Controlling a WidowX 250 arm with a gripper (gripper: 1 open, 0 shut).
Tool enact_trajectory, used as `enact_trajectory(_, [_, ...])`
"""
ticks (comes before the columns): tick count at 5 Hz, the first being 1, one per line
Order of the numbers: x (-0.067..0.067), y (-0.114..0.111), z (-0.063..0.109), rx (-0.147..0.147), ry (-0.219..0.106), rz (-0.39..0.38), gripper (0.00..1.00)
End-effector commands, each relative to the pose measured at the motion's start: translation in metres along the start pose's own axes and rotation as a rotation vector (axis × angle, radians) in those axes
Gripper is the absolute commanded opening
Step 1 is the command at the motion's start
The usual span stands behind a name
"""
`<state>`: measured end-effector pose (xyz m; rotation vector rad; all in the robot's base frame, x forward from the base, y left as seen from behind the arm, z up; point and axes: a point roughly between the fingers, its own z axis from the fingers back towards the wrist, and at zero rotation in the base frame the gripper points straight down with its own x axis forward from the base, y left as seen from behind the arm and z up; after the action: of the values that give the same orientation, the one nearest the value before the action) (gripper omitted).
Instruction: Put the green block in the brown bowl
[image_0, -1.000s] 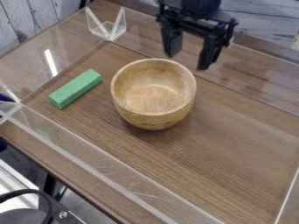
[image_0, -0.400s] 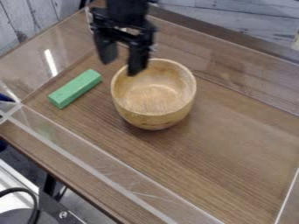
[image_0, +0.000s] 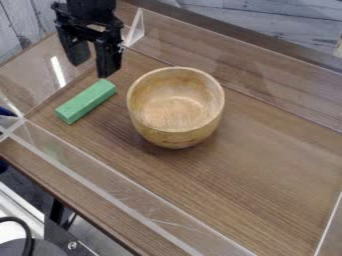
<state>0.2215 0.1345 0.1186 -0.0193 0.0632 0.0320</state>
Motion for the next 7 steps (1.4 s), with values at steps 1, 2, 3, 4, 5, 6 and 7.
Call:
enact_trajectory(1, [0.005, 0.015, 0.004, 0.040, -0.036, 0.005, 1.00])
enact_trajectory(2, [0.006, 0.023, -0.007, 0.047, -0.025, 0.008, 1.00])
enact_trajectory(3, [0.006, 0.032, -0.020, 0.046, -0.019, 0.007, 1.00])
enact_trajectory(4, [0.008, 0.039, -0.032, 0.041, -0.013, 0.005, 1.00])
enact_trajectory(5, [0.010, 0.045, -0.043, 0.035, -0.004, 0.002, 1.00])
enact_trajectory(6, [0.013, 0.050, -0.055, 0.026, 0.005, -0.002, 1.00])
enact_trajectory(7, [0.016, 0.054, -0.067, 0.019, 0.011, -0.002, 1.00])
